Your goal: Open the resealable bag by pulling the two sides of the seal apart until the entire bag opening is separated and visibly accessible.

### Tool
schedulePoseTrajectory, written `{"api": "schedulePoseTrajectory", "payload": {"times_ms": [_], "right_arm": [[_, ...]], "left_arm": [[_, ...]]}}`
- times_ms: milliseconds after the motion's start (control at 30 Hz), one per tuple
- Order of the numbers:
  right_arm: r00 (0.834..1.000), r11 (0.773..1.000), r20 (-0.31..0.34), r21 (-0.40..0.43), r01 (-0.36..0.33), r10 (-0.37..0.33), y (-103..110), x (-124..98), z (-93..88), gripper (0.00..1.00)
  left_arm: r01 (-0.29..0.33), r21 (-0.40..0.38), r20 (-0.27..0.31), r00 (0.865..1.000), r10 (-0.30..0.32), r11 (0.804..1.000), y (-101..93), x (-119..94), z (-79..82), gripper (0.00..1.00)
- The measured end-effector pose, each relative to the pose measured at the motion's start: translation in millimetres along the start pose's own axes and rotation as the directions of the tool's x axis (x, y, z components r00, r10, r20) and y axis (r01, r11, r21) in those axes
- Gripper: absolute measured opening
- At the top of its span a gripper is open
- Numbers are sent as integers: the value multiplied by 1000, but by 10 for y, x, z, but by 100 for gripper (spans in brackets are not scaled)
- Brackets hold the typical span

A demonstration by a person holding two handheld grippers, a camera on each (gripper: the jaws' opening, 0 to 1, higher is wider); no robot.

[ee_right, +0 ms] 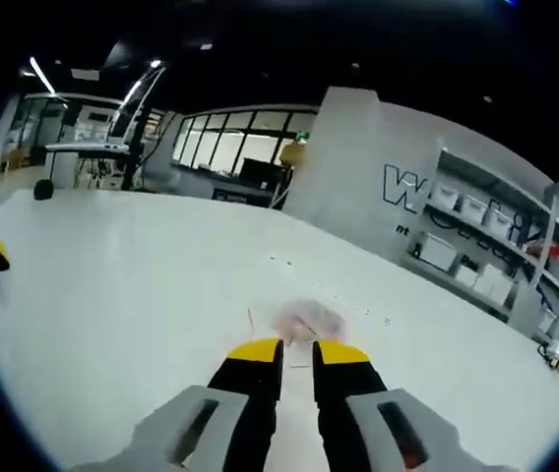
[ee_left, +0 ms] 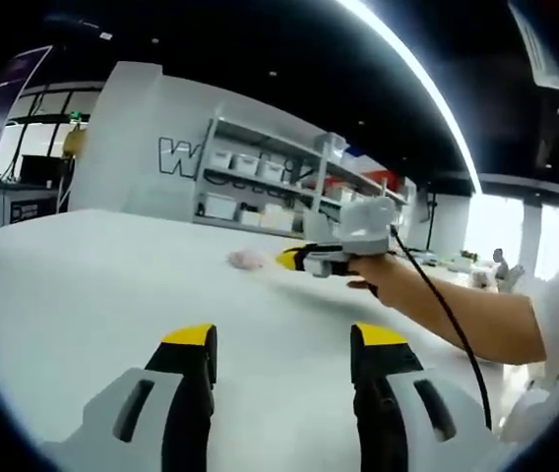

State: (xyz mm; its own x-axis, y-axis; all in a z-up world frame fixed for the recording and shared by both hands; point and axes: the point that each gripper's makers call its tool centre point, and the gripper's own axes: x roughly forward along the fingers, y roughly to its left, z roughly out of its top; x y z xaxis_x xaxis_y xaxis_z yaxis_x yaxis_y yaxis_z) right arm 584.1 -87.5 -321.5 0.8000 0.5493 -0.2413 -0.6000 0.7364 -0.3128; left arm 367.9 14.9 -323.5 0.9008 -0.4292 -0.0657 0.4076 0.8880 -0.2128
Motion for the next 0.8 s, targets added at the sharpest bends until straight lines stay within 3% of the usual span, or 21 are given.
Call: {"api": "schedulePoseTrajectory", "payload": {"times_ms": [400,633,800], "right_arm": [[999,998,5,56,35,-36,-105,60,-51,24],[997,994,26,87,66,-68,-134,117,-54,43],[993,974,53,203,96,-109,-180,133,-62,58]], "left_arm": [[-6,-2,3,1000,6,1000,17,-7,8,55],[-8,-2,3,1000,8,1000,31,-3,7,55],[-8,-2,2,1000,8,1000,36,-1,6,55]]}}
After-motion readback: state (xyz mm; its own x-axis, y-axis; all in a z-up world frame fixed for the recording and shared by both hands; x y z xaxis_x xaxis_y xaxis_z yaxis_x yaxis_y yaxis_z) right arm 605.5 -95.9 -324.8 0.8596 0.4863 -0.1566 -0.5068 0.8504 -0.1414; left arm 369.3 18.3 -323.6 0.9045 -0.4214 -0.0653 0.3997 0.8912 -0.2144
